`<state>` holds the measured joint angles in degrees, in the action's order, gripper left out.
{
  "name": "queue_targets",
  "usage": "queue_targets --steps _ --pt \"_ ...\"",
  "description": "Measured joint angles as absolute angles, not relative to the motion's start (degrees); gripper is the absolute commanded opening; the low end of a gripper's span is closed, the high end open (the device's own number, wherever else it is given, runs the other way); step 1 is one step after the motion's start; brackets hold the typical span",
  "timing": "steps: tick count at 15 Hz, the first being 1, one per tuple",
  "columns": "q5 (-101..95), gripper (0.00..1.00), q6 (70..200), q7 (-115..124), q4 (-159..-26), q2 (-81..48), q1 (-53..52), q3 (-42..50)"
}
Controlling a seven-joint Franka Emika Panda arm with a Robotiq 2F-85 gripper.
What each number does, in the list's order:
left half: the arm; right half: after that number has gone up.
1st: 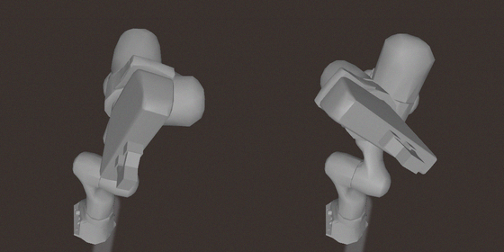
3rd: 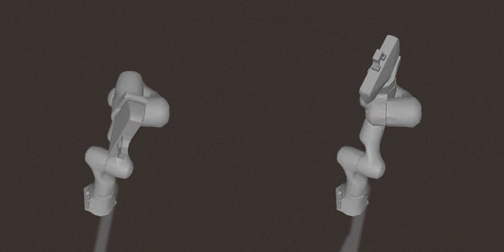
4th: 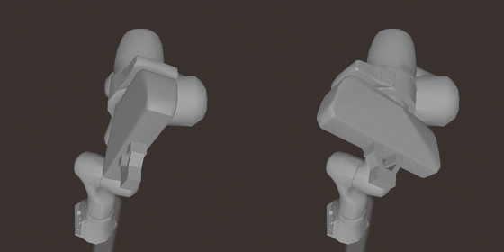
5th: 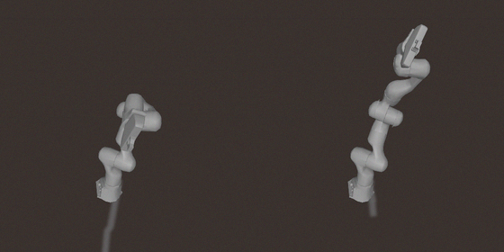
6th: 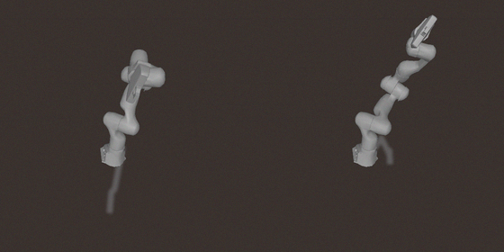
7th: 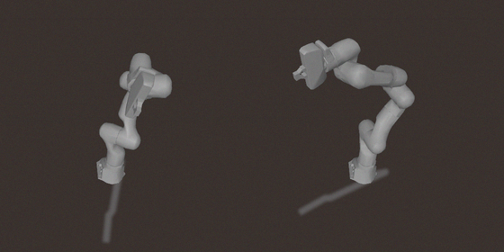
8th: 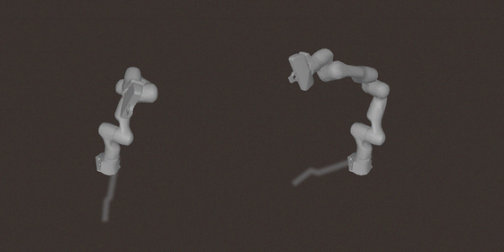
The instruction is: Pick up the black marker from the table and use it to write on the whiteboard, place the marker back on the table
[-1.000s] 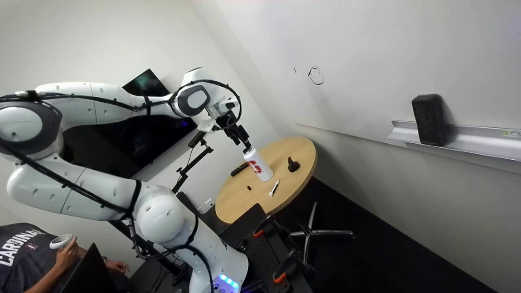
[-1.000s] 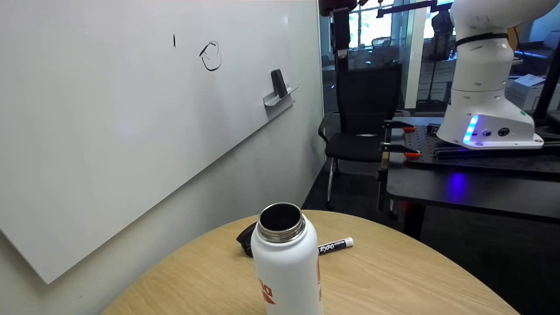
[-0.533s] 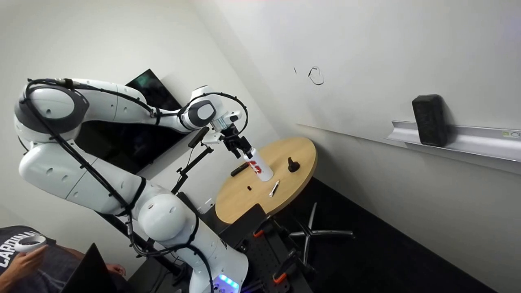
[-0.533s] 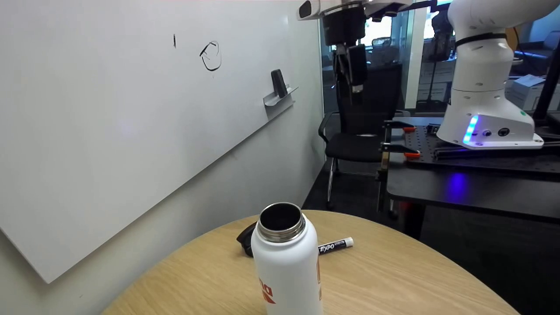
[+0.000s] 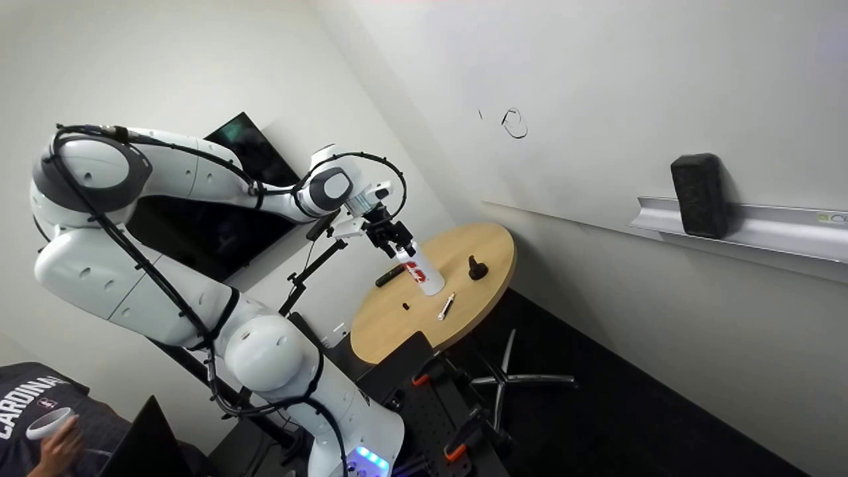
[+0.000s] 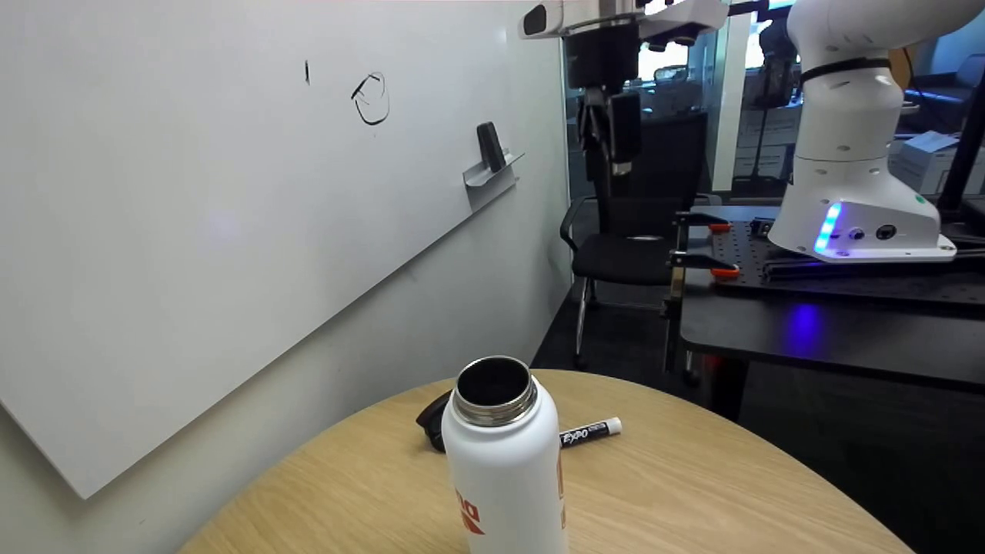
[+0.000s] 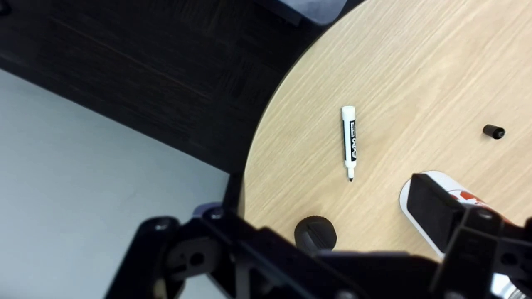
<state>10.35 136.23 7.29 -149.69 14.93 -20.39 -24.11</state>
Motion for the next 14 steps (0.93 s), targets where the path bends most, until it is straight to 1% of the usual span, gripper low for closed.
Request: queue_targets --steps 5,8,11,14 --pt "-2.1 1.00 159.5 13.1 -153.4 5.9 -20.9 -28.7" --pt "-12.5 1.00 172.2 19.4 -155.0 -2.2 -20.1 -29.2" --pt "-23.3 1.00 174.7 25.1 -154.4 -8.9 -21.1 -24.6" --pt "-25.5 1.00 174.7 25.9 -152.9 -12.3 -22.2 -22.0"
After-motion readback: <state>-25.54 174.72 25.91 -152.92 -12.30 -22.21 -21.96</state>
